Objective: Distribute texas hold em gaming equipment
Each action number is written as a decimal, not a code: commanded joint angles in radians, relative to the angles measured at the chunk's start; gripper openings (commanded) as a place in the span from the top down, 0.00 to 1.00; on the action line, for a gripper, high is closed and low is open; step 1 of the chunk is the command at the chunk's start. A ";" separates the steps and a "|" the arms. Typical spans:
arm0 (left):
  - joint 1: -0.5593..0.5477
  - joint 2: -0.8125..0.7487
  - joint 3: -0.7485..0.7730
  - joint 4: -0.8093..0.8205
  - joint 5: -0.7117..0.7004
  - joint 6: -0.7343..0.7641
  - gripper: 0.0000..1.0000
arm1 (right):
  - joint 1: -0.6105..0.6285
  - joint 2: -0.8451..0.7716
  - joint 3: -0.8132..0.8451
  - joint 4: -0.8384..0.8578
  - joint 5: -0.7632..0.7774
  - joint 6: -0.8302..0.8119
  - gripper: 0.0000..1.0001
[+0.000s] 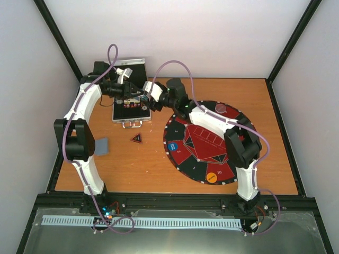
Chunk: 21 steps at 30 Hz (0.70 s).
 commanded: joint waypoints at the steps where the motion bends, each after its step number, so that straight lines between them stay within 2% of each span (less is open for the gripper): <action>1: -0.003 -0.019 0.011 0.030 0.052 -0.018 0.99 | 0.008 0.046 0.048 -0.036 -0.035 -0.038 0.24; 4: -0.003 -0.017 0.006 0.029 0.062 -0.016 0.99 | 0.007 0.068 0.075 -0.040 -0.046 -0.050 0.25; 8: -0.003 -0.009 0.004 0.016 0.072 -0.013 0.99 | 0.007 0.098 0.131 -0.059 -0.057 -0.051 0.37; 21: -0.003 -0.015 -0.002 0.020 0.092 -0.010 0.99 | 0.007 0.159 0.214 -0.094 -0.025 -0.103 0.41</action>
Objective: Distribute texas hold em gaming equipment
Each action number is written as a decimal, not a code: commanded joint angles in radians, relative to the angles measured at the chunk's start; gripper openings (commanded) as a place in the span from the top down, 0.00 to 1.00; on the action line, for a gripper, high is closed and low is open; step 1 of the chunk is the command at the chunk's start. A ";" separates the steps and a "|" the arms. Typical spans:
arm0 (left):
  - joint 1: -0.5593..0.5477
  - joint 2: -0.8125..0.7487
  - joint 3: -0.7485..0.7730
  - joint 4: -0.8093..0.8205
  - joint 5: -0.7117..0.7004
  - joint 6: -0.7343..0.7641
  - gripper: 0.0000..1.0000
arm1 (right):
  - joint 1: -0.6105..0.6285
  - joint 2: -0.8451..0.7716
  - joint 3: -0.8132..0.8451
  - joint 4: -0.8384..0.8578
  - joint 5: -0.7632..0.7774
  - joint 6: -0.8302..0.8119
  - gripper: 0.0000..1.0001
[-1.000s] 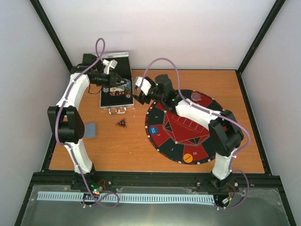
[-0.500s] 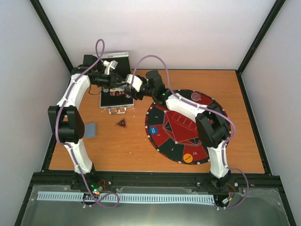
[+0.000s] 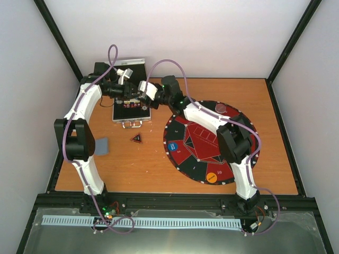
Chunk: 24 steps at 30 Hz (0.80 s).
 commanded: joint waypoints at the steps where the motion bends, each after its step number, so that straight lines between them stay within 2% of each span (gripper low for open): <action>1: -0.003 -0.015 0.010 0.017 0.045 -0.008 0.99 | 0.007 0.022 0.039 -0.016 0.016 -0.043 0.42; 11: -0.003 -0.010 0.012 0.023 0.052 -0.014 0.99 | 0.007 0.029 0.058 -0.043 0.030 -0.068 0.46; 14: -0.002 -0.007 0.012 0.023 0.052 -0.014 0.99 | 0.007 0.022 0.054 -0.050 0.029 -0.072 0.55; 20: -0.003 0.009 0.016 0.017 0.050 -0.011 0.99 | 0.007 -0.001 0.034 -0.046 0.025 -0.089 0.65; 22: -0.003 0.015 0.018 0.017 0.049 -0.011 0.99 | 0.007 -0.010 0.021 -0.043 0.024 -0.102 0.72; 24: -0.003 0.019 0.017 0.016 0.049 -0.010 0.99 | 0.007 -0.020 0.003 -0.037 0.018 -0.116 0.73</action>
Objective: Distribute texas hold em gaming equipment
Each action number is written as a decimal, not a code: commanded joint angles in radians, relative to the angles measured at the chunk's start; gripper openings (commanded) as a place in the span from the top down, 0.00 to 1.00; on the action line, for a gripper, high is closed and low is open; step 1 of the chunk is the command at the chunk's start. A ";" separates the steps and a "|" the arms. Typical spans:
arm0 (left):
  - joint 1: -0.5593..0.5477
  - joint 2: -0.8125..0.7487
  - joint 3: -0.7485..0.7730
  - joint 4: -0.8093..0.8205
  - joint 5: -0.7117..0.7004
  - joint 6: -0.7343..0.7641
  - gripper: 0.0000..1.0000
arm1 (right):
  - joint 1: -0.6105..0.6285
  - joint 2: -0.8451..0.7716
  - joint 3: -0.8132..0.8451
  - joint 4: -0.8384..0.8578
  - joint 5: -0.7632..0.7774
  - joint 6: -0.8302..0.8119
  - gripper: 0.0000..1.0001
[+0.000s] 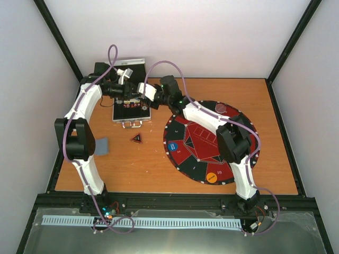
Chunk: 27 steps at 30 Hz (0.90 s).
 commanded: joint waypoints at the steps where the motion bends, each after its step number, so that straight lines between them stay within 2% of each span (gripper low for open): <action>1: -0.003 0.012 0.019 0.000 0.038 0.007 0.99 | 0.005 -0.035 -0.036 0.018 -0.002 -0.044 0.70; 4: -0.003 0.013 0.017 -0.001 0.027 0.016 0.99 | 0.005 -0.065 -0.097 0.078 -0.007 -0.068 0.45; 6: -0.003 0.011 0.016 -0.004 0.023 0.022 0.99 | 0.005 -0.090 -0.150 0.136 -0.004 -0.087 0.38; 18: -0.003 0.013 0.019 -0.019 0.023 0.033 0.99 | 0.004 -0.101 -0.169 0.181 -0.002 -0.134 0.38; 23: -0.003 0.013 0.026 -0.024 0.024 0.037 0.99 | 0.004 -0.093 -0.155 0.179 -0.009 -0.135 0.45; 27: -0.003 0.012 0.020 -0.023 0.027 0.039 0.99 | 0.004 -0.079 -0.137 0.176 -0.005 -0.126 0.45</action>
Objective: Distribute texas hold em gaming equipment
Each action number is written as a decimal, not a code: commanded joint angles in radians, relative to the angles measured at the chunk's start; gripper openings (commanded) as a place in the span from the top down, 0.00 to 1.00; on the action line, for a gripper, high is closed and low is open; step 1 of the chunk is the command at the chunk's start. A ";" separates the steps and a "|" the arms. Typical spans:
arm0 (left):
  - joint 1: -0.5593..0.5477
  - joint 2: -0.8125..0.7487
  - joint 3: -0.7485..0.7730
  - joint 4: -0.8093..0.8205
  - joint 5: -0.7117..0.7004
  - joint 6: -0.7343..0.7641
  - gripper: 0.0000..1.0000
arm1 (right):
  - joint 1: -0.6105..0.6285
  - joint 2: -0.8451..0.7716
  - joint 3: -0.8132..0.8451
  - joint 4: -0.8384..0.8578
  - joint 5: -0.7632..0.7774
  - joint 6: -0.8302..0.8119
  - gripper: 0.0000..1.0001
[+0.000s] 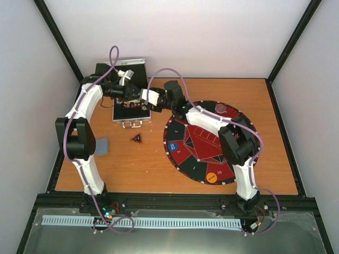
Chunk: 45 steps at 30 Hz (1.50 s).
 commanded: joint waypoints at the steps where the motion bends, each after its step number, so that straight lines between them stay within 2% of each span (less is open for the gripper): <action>1: 0.003 0.003 0.019 0.001 0.028 0.020 0.99 | 0.006 -0.014 0.035 0.027 -0.011 0.002 0.45; 8: 0.002 0.005 0.014 0.002 0.031 0.022 0.99 | 0.006 0.010 0.071 0.017 -0.010 0.016 0.45; 15: 0.002 0.005 0.016 0.002 0.034 0.024 0.99 | 0.006 0.020 0.084 -0.004 -0.004 0.009 0.50; 21: 0.002 0.012 0.022 -0.005 0.033 0.028 0.99 | 0.006 0.018 0.087 -0.017 -0.006 0.002 0.64; 26: 0.002 0.018 0.024 -0.006 0.039 0.028 0.99 | 0.006 0.013 0.087 -0.042 -0.003 -0.011 0.80; 28: 0.002 0.023 0.025 -0.006 0.039 0.030 0.99 | 0.006 0.009 0.087 -0.051 0.002 -0.008 0.83; 33: 0.003 0.040 0.035 -0.016 0.039 0.039 0.81 | 0.006 -0.007 0.086 -0.084 0.003 0.000 0.97; 39: 0.003 0.060 0.056 -0.027 0.040 0.050 0.69 | 0.006 -0.020 0.087 -0.129 0.008 0.016 0.97; 45: 0.002 0.069 0.058 -0.025 0.042 0.050 0.62 | 0.006 -0.029 0.083 -0.164 0.022 0.023 0.97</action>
